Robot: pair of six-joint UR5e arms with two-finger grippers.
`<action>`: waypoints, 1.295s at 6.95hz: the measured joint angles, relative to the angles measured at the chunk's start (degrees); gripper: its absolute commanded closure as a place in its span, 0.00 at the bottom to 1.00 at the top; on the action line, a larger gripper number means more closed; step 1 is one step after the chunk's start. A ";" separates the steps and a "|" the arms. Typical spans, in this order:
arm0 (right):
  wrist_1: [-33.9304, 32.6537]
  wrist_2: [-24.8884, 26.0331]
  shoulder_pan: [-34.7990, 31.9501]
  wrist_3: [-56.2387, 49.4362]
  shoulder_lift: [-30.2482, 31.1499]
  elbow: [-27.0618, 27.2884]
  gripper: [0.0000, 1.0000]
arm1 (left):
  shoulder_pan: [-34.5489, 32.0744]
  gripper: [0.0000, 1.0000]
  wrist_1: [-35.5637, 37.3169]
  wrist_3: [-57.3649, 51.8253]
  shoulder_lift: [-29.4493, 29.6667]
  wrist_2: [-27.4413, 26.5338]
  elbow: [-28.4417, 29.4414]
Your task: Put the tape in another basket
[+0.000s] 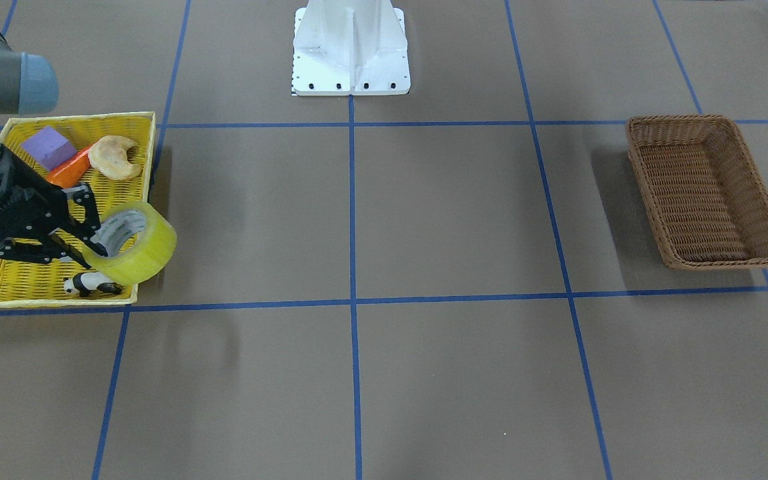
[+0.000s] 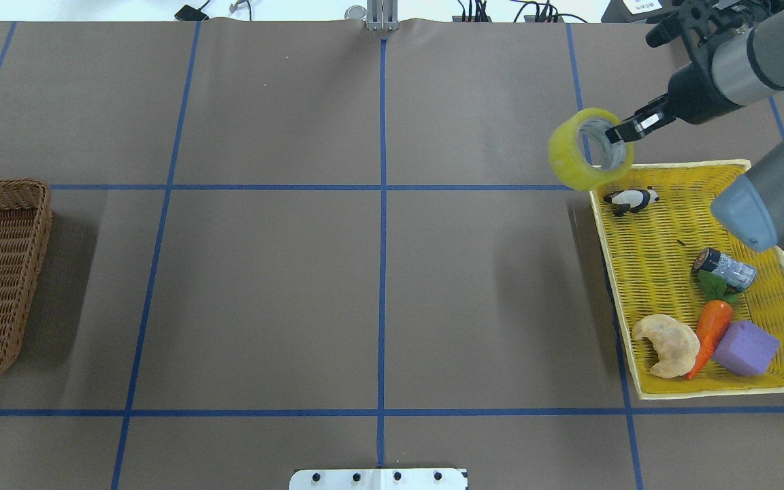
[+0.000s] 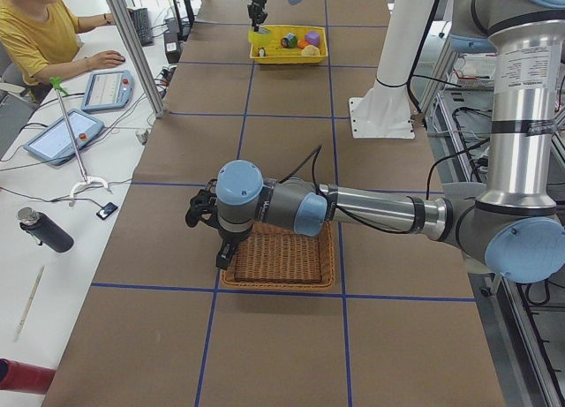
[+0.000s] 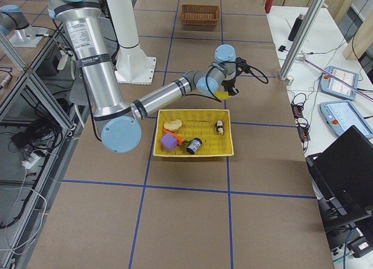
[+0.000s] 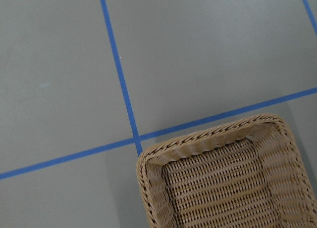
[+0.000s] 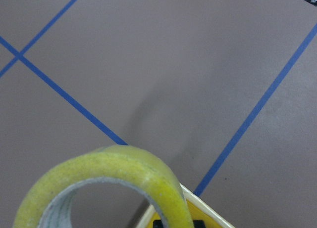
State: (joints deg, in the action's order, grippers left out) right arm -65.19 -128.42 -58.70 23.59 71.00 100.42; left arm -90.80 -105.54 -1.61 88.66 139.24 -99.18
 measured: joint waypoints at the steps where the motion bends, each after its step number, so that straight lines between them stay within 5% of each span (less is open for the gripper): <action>1: 0.06 2.53 3.31 6.31 -3.26 0.03 1.00 | 1.28 0.02 -4.39 3.40 0.76 0.10 -0.03; 6: 0.10 30.92 23.74 26.67 -16.39 -0.18 1.00 | 15.26 0.02 -28.73 36.67 7.46 3.87 -0.01; 9: -0.03 42.32 31.02 30.31 -21.77 -1.80 1.00 | 24.66 0.02 -36.75 60.30 17.31 4.04 -0.06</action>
State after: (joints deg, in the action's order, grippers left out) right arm -65.22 -86.10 -27.68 53.89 49.23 98.62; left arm -66.15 -142.29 58.69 105.97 143.29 -99.24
